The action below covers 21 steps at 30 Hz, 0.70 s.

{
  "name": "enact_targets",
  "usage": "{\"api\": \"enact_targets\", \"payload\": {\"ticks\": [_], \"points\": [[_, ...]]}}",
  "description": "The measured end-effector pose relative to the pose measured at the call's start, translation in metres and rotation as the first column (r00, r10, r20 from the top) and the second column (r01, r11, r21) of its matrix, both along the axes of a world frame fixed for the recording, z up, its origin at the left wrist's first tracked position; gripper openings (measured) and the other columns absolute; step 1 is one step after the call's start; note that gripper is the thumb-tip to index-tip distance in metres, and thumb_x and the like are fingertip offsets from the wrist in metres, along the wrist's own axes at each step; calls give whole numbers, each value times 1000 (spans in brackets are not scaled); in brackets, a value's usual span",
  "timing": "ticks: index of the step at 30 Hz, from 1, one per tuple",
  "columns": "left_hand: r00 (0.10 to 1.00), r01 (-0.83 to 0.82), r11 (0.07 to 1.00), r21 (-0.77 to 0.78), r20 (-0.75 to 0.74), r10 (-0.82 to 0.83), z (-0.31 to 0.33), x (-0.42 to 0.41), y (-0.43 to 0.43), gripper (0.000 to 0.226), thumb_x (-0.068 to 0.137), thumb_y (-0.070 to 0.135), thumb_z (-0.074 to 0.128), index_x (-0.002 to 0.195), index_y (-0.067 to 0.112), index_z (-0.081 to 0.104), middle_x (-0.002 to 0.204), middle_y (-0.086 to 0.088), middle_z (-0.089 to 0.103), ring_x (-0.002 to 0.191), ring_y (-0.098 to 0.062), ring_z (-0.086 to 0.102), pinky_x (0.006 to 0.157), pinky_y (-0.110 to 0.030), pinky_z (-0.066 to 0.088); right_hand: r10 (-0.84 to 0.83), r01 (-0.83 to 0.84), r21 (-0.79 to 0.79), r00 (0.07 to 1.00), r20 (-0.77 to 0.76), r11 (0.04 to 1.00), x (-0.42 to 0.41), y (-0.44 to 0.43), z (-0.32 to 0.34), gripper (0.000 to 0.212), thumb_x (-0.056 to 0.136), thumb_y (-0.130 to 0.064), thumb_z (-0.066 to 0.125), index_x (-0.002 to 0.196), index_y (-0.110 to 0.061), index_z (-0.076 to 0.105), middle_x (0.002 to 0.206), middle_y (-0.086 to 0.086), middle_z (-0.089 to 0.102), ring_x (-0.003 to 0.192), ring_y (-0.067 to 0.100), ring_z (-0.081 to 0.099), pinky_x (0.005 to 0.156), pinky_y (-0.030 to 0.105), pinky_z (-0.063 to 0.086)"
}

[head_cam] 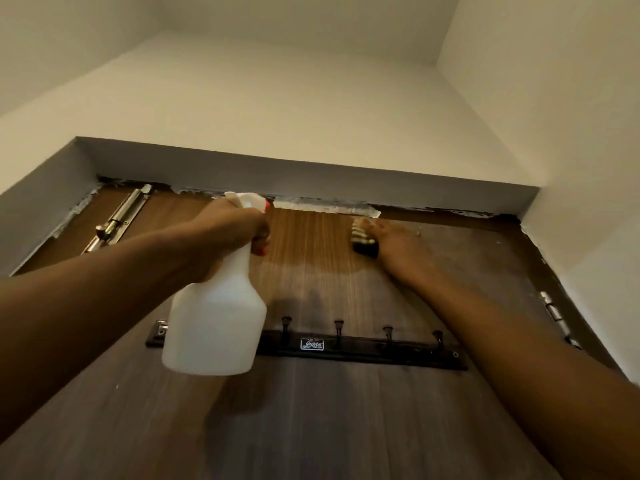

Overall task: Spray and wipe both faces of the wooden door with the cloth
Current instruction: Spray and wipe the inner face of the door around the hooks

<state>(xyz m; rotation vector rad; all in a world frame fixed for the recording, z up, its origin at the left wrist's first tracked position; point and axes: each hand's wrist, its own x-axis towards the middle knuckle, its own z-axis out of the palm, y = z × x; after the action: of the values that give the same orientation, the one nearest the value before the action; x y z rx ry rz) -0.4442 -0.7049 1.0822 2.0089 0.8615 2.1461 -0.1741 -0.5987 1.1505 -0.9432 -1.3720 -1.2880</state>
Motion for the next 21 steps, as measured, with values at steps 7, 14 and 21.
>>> {"api": "enact_targets", "payload": {"ticks": [7,14,21], "points": [[996,-67,997,40,56,64,-7,50,4,24,74,4,59,97,12,57,100,-17,68,88,-26,68,57,-30,51,-3,5,-21,996,92,1000,-22,4,58,35,105,-20,34,134,-24,54,136,13,55,117,32,56,96,39,42],[998,-40,998,41,42,38,-2,100,-1,41,79,1,53,118,13,53,100,-17,67,94,-28,68,54,-30,47,-16,-13,98,958,286,995,69,5,1,39,108,-30,32,144,-30,45,139,7,54,122,26,54,103,39,42],[996,-89,996,19,31,88,12,141,4,31,79,4,57,109,10,55,102,-18,67,94,-29,66,60,-33,49,-103,103,2,993,53,995,96,10,75,36,104,-30,35,132,-25,57,134,11,58,119,32,55,90,34,40]]}}
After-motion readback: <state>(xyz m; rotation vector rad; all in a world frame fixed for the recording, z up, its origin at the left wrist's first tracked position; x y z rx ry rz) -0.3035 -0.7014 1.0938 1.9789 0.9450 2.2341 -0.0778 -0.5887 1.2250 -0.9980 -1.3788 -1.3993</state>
